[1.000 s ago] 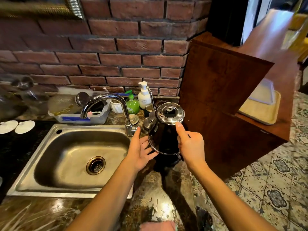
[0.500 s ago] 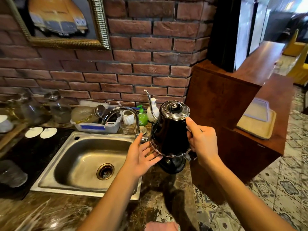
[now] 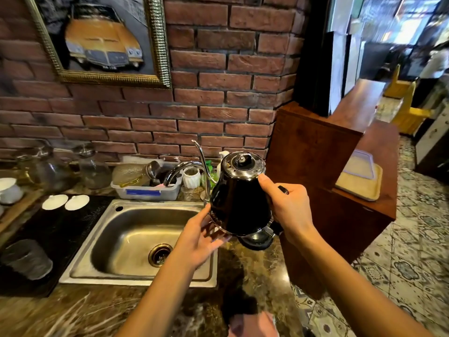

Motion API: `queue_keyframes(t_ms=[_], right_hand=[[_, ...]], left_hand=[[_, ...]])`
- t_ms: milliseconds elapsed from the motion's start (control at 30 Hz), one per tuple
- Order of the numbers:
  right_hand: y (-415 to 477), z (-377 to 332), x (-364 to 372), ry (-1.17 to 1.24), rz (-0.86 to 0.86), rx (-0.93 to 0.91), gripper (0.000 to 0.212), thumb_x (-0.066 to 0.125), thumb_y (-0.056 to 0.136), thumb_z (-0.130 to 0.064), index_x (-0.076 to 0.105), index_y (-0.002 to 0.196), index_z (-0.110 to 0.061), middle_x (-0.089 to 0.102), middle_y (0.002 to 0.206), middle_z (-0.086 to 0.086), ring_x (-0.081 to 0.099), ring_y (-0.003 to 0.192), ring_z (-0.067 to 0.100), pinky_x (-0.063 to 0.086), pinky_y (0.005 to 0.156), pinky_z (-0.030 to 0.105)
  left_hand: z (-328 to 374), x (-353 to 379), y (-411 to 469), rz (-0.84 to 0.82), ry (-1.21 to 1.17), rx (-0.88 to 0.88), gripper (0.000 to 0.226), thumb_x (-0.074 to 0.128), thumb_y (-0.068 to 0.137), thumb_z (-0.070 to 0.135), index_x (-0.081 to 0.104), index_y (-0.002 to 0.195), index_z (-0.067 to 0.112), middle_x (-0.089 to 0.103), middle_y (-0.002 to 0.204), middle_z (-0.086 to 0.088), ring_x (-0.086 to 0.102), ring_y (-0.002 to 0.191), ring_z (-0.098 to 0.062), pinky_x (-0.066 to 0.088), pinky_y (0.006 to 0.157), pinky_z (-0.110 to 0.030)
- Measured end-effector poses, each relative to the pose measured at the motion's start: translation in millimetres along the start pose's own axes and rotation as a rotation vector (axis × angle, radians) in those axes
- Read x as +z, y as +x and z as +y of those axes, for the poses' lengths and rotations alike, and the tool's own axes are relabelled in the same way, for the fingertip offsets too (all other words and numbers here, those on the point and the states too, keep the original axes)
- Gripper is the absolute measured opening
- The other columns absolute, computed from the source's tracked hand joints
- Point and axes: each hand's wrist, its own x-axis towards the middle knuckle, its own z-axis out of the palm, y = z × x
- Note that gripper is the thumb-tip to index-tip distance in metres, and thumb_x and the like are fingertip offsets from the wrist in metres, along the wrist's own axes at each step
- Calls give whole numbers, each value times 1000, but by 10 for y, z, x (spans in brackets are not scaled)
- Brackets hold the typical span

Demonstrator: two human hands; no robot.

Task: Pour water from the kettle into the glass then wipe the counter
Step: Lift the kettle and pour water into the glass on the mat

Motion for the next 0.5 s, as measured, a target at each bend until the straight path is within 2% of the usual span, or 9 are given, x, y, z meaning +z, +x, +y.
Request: queue_keyframes(t_ms=[133,267,367,433,500], right_hand=[[-202,-157,300,25,12,-1,67,73,87,-59,38,43,-23,35,43,-9,31,39,9,25,44,24],[-430,-289,637,25,48,10,66,71,88,-59,37,47,-20,33,45,-6,29,43,11,23,49,28],[-641,-385,888,49,67,31,66,71,87,-59,35,47,-21,32,46,-7,27,43,13,22,49,27],[-789,-437,1064,45,81,29,66,69,88,-59,37,49,-17,32,47,-4,27,44,15,23,51,29],[-928,-497,1236,46,98,33,70,69,88,-59,40,53,-4,35,50,-1,30,47,17,25,54,35]], left_hand=[[180,-246,-194,-14,32,16,44,70,95,34,65,127,3,79,112,-19,67,112,-36,62,82,-53],[401,-507,-433,-9,110,31,43,70,96,35,66,128,6,69,123,-15,66,110,-34,64,73,-47],[554,-711,-626,-14,142,21,36,70,97,35,72,117,5,70,117,-16,71,101,-34,66,62,-45],[660,-879,-751,-19,159,22,33,71,96,35,74,109,5,72,112,-16,75,94,-34,65,66,-47],[749,-1041,-881,-24,172,10,33,71,96,34,71,109,4,69,115,-17,71,102,-34,62,78,-51]])
